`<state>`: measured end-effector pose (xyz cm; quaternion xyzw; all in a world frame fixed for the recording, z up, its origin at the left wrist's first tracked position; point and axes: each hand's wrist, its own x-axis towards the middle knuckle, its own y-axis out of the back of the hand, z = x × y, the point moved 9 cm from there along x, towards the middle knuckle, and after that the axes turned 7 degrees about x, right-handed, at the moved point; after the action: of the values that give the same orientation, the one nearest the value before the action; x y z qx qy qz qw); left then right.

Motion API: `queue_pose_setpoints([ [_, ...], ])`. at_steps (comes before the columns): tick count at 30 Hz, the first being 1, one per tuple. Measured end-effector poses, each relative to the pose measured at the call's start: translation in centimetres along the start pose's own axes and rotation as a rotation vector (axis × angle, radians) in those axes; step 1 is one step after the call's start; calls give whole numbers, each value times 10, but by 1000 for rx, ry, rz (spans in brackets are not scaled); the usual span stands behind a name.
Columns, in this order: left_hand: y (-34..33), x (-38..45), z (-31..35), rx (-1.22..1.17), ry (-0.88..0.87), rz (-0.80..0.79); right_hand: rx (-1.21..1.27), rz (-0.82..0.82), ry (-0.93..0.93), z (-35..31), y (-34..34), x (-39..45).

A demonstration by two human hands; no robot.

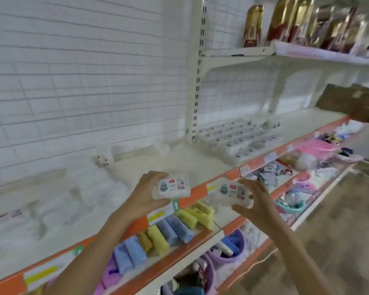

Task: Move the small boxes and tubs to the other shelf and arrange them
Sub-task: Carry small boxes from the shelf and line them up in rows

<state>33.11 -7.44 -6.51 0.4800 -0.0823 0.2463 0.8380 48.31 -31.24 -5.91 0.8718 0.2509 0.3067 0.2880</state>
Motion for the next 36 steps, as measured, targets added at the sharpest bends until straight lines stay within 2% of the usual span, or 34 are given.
queue_pose_setpoints([
  [4,-67,20,53,-44,-42,-55,-14,46,-119,60,50,-39],
  [14,-207,67,156,-67,-142,-308,-55,158,-367,170,135,-110],
  [21,-278,128,201,-93,-216,-326,-96,241,-475,247,188,-118],
  [26,-317,190,217,-127,-232,-301,-134,248,-496,306,222,-77],
  [30,-327,247,219,-107,-205,-236,-121,177,-493,337,238,-9],
  [36,-312,315,203,-118,-138,-119,-113,86,-331,356,231,99],
])
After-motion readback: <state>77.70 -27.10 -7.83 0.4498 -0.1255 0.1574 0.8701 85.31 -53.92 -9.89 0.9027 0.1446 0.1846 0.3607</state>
